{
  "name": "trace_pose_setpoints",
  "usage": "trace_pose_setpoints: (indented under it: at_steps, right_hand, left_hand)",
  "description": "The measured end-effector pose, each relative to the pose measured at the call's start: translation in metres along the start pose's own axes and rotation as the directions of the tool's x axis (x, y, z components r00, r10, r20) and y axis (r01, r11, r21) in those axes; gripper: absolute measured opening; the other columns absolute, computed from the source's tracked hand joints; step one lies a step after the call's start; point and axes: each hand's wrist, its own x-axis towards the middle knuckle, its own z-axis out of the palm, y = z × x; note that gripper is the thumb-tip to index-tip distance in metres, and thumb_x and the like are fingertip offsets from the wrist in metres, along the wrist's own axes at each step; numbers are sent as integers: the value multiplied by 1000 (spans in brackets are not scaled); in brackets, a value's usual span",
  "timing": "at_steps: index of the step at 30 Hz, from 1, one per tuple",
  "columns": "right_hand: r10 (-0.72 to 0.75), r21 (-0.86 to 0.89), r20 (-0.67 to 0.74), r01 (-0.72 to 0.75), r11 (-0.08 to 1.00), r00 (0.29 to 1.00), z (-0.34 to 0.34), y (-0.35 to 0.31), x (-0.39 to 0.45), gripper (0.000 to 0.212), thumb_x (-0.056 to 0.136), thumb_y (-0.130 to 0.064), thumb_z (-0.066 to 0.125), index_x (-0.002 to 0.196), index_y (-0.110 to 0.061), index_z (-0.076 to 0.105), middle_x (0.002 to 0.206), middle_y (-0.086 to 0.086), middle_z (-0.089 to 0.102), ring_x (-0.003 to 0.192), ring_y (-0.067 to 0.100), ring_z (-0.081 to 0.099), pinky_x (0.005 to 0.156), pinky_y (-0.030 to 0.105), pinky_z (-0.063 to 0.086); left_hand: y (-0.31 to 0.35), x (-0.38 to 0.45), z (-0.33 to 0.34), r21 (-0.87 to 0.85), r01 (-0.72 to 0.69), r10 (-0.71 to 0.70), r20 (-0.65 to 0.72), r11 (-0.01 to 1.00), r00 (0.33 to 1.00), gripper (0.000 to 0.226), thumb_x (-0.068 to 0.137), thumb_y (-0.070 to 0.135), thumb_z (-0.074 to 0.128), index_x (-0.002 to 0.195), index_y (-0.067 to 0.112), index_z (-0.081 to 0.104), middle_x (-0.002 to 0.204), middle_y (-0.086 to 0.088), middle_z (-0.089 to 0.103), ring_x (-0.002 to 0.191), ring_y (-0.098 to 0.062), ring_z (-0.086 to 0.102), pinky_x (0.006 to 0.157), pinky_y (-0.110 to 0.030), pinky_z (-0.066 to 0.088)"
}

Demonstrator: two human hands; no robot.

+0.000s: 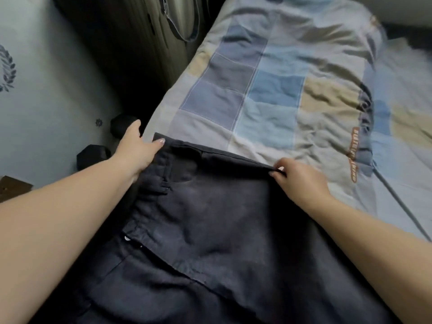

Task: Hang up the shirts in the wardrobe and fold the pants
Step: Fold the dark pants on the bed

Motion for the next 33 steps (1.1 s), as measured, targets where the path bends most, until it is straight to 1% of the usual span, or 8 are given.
trace_pose_setpoints:
  at_steps: [3,6,8,13,16,19,25,33]
  right_hand:
    - [44,-94,223,-24,995,974,16,3,20,27,92,-42,52,103,-19,61,112,10,65,105,29,58,70,30,37]
    - [67,-62,186,-56,996,980,27,14,11,24,95,-39,47,95,-17,57,108,14,65,101,32,59,68,32,38]
    - [62,-12,130,-61,998,990,31,20,3,19,95,-31,47,96,-15,57,108,16,66,99,34,60,71,35,42]
    - [47,270,9,-47,962,999,13,27,-12,41,91,-14,53,132,-18,49,129,12,54,121,29,48,98,37,40]
    - [-67,283,-29,73,956,997,0,42,-48,48,89,-15,57,136,-15,46,131,8,50,124,25,43,105,35,35]
    - [-113,283,20,102,954,993,-13,80,-98,46,90,-15,58,135,-17,48,131,4,50,123,19,44,103,26,32]
    - [54,337,123,-93,937,991,-28,190,-202,35,85,-4,56,116,-17,61,126,0,52,122,17,46,103,19,28]
    - [278,289,222,-335,897,935,-64,355,-351,31,88,-6,55,114,-20,63,128,-5,50,123,13,43,101,18,28]
  left_hand:
    - [-13,-6,5,223,-23,16,33,975,999,68,84,23,71,142,14,39,143,-9,47,128,-25,47,109,-40,37]
    - [-29,-15,5,331,25,-51,69,943,996,53,80,19,73,128,10,54,124,-11,63,114,-28,59,102,-42,43]
    - [-34,-19,0,350,24,-8,-46,936,999,42,80,11,71,121,10,59,114,-12,67,109,-30,61,98,-41,45]
    - [-26,-30,-2,371,-22,109,-215,929,970,49,85,9,65,132,12,52,122,-11,62,113,-30,56,101,-39,42]
    - [-16,-60,10,582,-224,309,-49,782,950,53,84,8,65,135,10,49,136,-17,51,126,-34,45,106,-43,36]
    - [4,-107,43,568,-459,447,172,683,878,43,84,2,62,126,11,57,129,-12,56,123,-28,48,105,-41,37]
    - [37,-221,158,394,-583,377,485,711,789,28,86,4,56,105,22,68,101,8,64,96,-12,59,90,-30,46]
    - [81,-382,327,213,-774,305,832,596,463,24,90,14,56,107,27,66,102,13,61,96,-7,58,86,-23,45]
